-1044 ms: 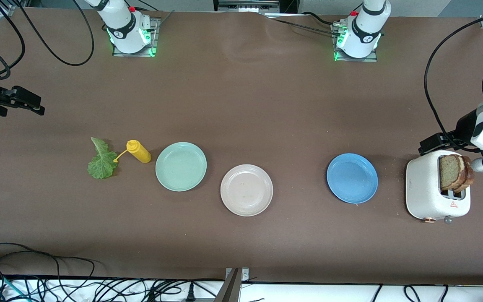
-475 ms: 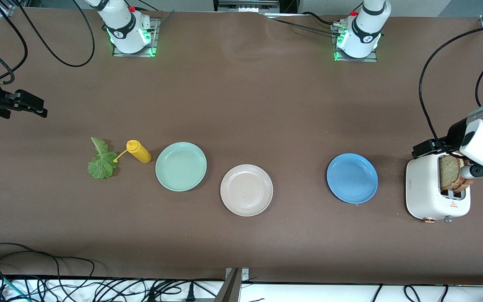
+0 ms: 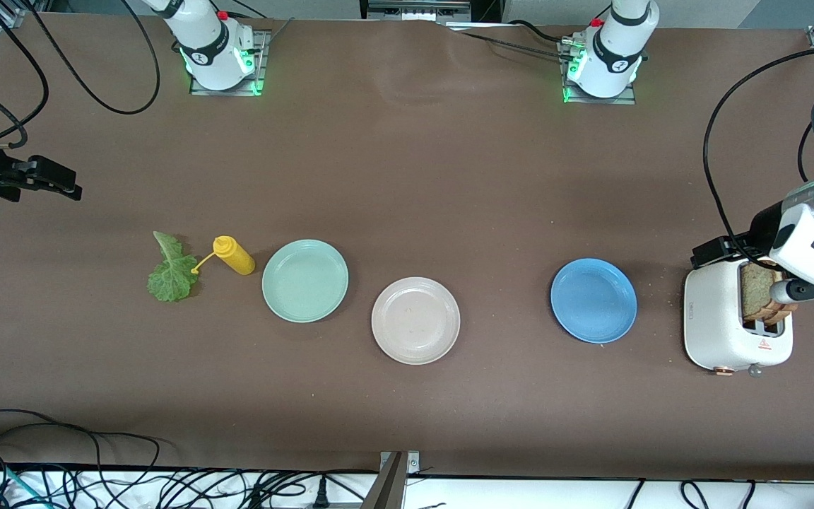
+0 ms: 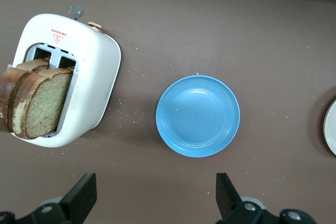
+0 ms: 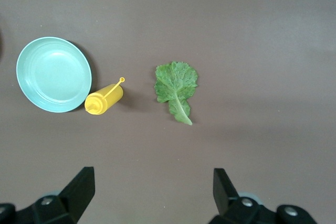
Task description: Make sandwich on beige plate with both arms
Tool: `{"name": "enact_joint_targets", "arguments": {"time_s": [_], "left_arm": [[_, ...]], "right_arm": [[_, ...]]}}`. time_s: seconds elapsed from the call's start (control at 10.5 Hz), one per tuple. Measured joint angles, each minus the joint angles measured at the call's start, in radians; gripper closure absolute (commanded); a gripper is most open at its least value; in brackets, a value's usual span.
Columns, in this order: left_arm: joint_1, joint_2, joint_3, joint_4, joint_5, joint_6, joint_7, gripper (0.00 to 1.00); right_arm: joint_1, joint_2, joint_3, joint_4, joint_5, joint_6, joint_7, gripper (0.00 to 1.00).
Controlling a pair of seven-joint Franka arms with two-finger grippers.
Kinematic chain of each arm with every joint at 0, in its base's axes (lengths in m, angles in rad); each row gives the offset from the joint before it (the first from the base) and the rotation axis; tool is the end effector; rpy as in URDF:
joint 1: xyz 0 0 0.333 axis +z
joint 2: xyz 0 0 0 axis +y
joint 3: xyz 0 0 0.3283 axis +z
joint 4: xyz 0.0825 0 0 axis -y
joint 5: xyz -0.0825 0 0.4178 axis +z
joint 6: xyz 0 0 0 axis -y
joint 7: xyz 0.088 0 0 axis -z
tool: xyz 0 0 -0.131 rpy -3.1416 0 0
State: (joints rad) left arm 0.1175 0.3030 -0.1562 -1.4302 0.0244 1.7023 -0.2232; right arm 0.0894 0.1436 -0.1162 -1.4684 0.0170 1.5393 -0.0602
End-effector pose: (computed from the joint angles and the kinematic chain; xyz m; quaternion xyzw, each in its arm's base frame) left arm 0.6857 -0.0109 0.5040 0.9955 0.0935 -0.0150 0.0093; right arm 0.6275 -0.0098 0.5748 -0.9992 -0.0169 0.0358 0.0017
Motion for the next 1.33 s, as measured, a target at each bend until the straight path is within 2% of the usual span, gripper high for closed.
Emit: {"name": "enact_joint_targets", "arguments": {"time_s": [1.33], "left_arm": [[0.009, 0.0, 0.002, 0.025, 0.0, 0.027, 0.0, 0.0]], "right_arm": [[-0.009, 0.002, -0.003, 0.0, 0.0, -0.049, 0.0, 0.0]]}}
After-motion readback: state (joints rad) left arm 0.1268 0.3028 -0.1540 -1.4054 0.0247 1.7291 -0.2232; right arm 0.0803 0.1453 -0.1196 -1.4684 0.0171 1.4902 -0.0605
